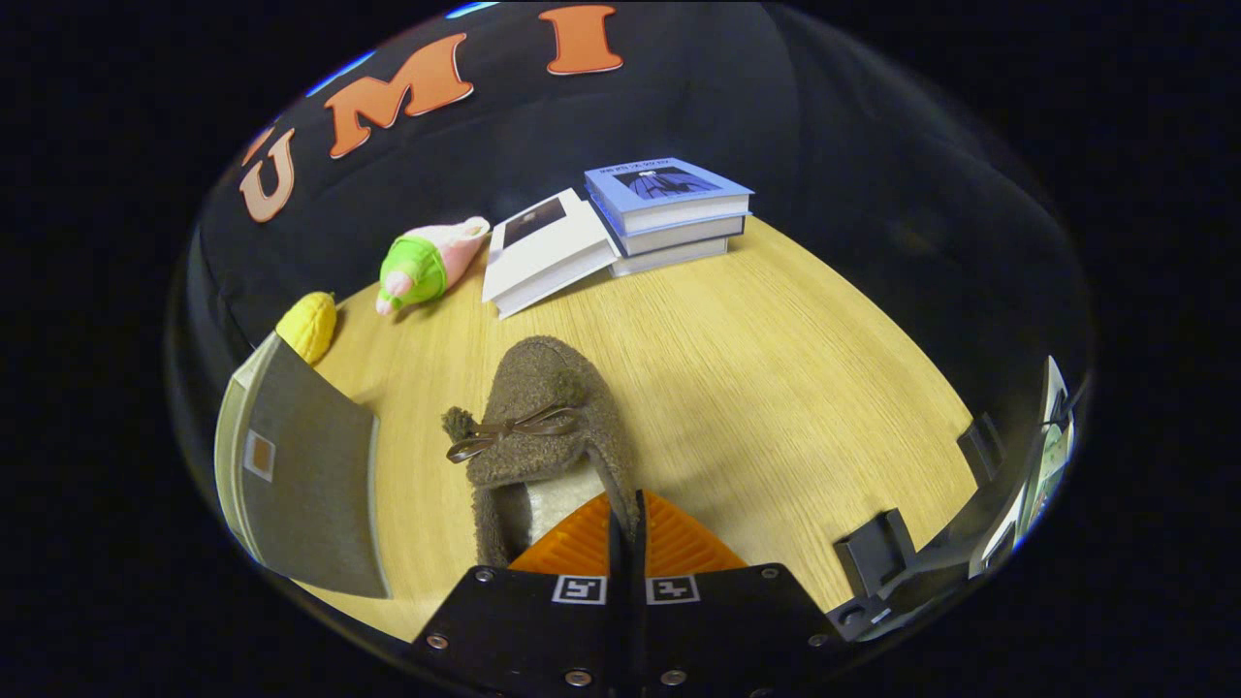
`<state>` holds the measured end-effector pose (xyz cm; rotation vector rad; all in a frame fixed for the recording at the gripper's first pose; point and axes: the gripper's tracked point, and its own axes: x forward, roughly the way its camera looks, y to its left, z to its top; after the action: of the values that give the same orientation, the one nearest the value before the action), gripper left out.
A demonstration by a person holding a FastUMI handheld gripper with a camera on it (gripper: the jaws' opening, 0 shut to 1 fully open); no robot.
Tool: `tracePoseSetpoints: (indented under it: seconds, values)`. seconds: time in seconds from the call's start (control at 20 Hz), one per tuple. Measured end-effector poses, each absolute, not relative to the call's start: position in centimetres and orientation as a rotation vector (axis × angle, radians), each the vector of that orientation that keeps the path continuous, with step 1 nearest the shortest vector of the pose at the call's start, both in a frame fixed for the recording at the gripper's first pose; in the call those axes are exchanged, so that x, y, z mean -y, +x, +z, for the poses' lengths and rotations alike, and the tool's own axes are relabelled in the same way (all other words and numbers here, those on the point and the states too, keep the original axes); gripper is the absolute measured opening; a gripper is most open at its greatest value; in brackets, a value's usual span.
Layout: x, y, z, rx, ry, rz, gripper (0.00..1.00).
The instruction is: Open the storage box then place both shoes into the box .Put the left shoe in first, then the right shoe, with the right side of both shoes facing outward in a uniform manner.
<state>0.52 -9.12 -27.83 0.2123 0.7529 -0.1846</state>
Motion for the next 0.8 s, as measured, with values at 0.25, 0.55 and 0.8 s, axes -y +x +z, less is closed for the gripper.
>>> tracePoseSetpoints:
  seconds: [0.25,0.55,0.8]
  values:
    - [3.2,0.2,-22.4,-0.706,0.264,-0.194,0.00]
    - [-5.2,0.1,-17.0,-0.650,0.284,-0.158,0.00]
    - [-11.5,-0.6,-15.8,-0.651,0.307,-0.110,0.00]
